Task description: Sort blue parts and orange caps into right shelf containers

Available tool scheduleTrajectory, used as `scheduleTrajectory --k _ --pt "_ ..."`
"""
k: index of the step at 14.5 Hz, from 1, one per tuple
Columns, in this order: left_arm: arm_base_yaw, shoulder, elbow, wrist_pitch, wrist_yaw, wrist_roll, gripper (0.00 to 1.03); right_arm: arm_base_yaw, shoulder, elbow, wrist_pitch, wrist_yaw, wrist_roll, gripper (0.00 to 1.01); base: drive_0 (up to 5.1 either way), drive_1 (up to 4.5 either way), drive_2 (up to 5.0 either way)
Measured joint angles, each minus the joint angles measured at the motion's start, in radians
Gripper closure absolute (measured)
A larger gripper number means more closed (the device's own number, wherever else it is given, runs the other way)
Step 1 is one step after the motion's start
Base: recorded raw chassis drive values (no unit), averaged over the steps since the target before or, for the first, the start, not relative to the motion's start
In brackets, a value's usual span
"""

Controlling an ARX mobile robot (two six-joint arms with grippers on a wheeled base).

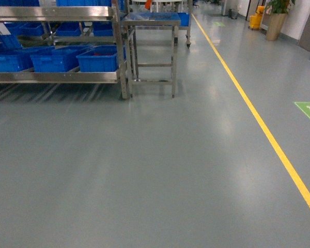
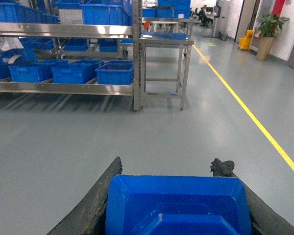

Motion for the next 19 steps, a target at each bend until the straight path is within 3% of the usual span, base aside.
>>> scheduleTrajectory --k 19 --pt "0.0 0.0 0.0 -0.002 0.0 0.0 0.59 0.0 0.0 0.0 0.0 0.0 0.0 0.6 0.0 4.31 -4.3"
